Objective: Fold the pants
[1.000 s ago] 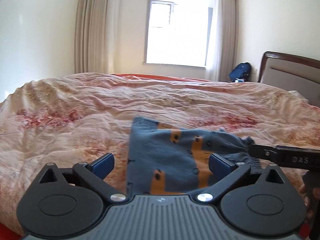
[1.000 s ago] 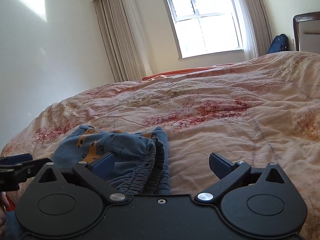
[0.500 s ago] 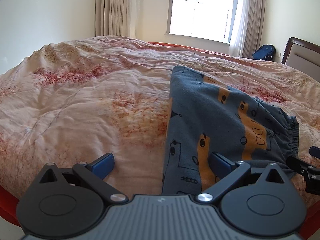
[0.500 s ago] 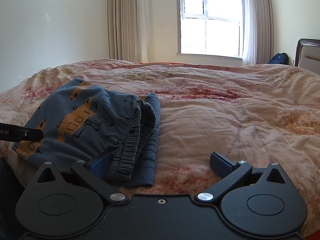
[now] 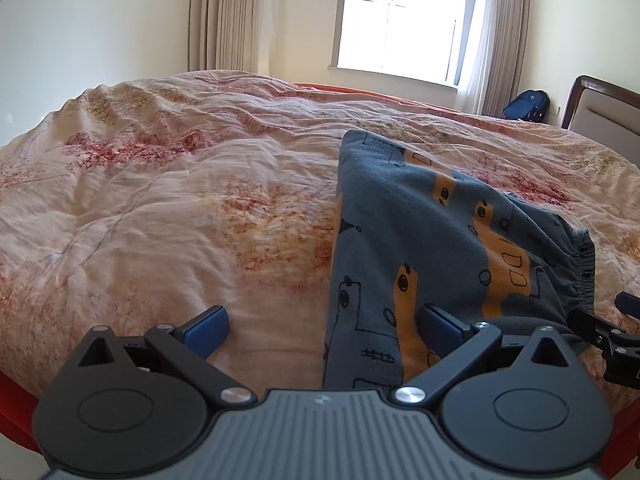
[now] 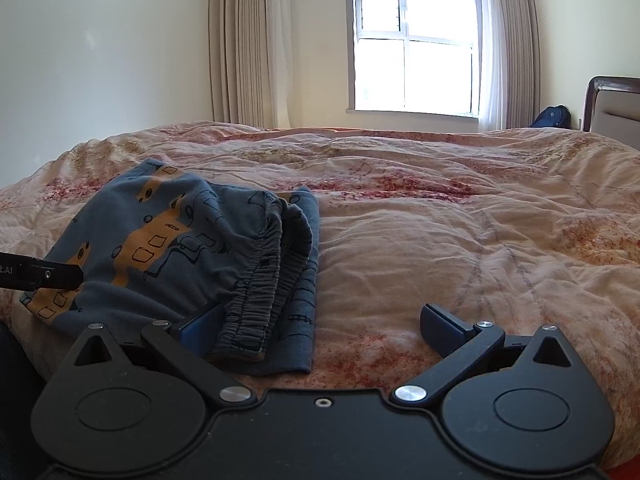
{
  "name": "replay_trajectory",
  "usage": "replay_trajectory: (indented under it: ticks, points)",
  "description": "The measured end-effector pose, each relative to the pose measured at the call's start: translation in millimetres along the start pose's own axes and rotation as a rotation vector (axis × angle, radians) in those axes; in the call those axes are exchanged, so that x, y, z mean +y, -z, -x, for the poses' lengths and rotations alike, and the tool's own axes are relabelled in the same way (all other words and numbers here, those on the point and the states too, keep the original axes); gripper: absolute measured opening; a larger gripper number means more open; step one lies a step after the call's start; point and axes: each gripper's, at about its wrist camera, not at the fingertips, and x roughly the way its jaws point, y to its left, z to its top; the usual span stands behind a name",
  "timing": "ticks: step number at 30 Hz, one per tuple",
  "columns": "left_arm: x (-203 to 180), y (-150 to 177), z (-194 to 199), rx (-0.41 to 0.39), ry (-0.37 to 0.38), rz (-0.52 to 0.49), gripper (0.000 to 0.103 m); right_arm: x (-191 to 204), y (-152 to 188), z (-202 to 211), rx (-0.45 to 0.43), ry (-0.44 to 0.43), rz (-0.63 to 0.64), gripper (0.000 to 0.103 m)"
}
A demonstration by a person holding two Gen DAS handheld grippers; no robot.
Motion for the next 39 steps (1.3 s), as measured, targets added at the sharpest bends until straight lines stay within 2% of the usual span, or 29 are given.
replay_trajectory:
  ticks: [2, 6, 14, 19, 26, 30, 35, 39]
  points:
    - [0, -1, 1, -0.005, 0.003, 0.002, 0.102, -1, -2, 2, -0.008, -0.01, -0.018, 0.103]
    - [-3, -9, 6, -0.057, 0.045, -0.026, 0.103, -8, -17, 9, -0.09, -0.052, -0.054, 0.103]
    - [-23, -56, -22, -0.147, 0.024, -0.092, 0.103, -2, -58, -35, -0.101, -0.044, 0.023, 0.103]
    - [-23, -74, -62, -0.105, -0.035, -0.101, 0.103, -7, -64, -70, -0.039, 0.035, 0.033, 0.103]
    - [-1, -66, -89, -0.049, 0.032, 0.012, 0.103, -22, -50, -94, -0.015, 0.054, -0.031, 0.103]
    - [1, -67, -86, -0.052, 0.042, 0.016, 0.103, -20, -47, -93, -0.028, 0.061, -0.024, 0.103]
    - [-3, -66, -58, -0.089, 0.049, 0.003, 0.103, -19, -53, -60, -0.107, 0.06, -0.051, 0.103]
    - [0, -56, -32, -0.082, 0.13, 0.004, 0.103, -13, -49, -32, -0.109, -0.026, -0.059, 0.103]
